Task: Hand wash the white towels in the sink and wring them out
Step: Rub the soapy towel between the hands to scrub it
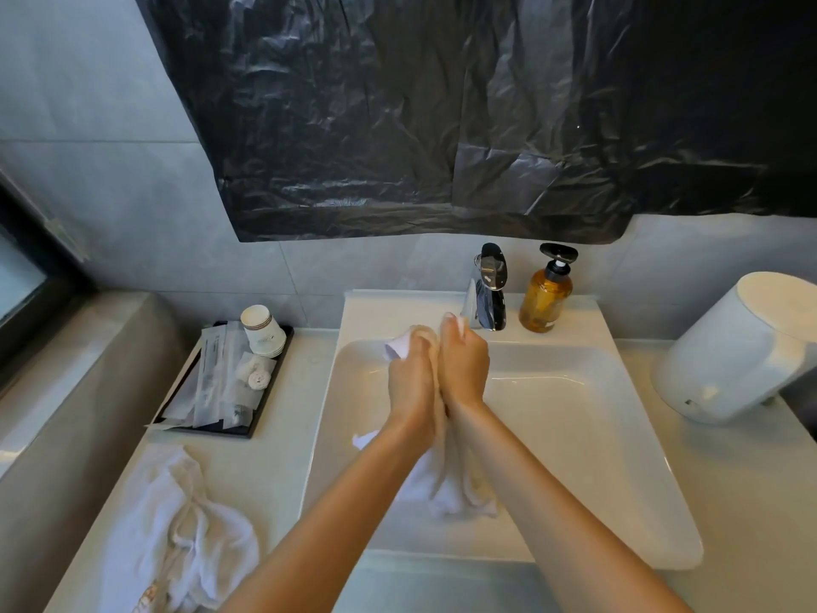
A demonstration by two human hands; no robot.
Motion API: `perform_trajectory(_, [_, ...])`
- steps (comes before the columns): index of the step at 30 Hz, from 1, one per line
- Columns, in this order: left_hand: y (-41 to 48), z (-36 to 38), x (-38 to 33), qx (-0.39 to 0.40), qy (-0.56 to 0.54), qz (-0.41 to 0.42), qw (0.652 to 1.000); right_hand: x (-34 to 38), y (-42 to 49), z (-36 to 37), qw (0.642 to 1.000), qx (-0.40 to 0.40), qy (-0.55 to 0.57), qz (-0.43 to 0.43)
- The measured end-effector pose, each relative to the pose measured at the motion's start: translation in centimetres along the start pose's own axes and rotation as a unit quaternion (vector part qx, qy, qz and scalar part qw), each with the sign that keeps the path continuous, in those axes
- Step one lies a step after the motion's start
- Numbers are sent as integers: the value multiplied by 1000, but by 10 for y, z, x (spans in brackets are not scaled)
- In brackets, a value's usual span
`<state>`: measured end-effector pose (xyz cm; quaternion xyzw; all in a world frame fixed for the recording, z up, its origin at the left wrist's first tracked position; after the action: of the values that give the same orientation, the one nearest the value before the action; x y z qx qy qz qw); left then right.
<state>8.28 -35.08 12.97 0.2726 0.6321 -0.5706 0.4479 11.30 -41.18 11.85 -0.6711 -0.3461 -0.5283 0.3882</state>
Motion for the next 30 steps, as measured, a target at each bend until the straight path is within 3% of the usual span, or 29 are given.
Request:
perform_trajectory(6, [12, -7, -11, 27, 2, 29, 999, -10, -30, -4, 995, 74, -31, -60])
perform_trajectory(11, [8, 3, -12, 30, 28, 6, 999, -1, -15, -11, 998, -24, 52, 9])
perform_trajectory(15, [19, -9, -15, 0, -7, 16, 1000, -7, -35, -1, 997, 74, -3, -25])
perform_trajectory(19, [1, -2, -5, 46, 18, -5, 999, 6, 1, -7, 997, -47, 61, 30])
perform_trajectory(20, [1, -4, -8, 42, 19, 1, 999, 6, -5, -5, 996, -46, 73, 30])
perform_trajectory(24, [17, -23, -22, 28, 1, 46, 999, 2, -37, 7, 997, 76, -1, -29])
perform_trajectory(28, [9, -11, -9, 71, 31, 22, 997, 8, -4, 1, 997, -19, 58, 40])
perform_trajectory(30, [15, -10, -12, 75, 26, 26, 996, 0, -16, -1, 996, -24, 73, 43])
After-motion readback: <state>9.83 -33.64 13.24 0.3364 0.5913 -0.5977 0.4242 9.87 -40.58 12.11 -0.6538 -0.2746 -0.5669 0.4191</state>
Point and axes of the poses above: each hand's wrist, its own y-axis towards the middle knuckle, its own z-axis out of the palm, x = y × z, the point moved 2 cm from there along y, towards the middle knuckle, and after that the axes turned 5 degrees about y, right-handed, at the moved point
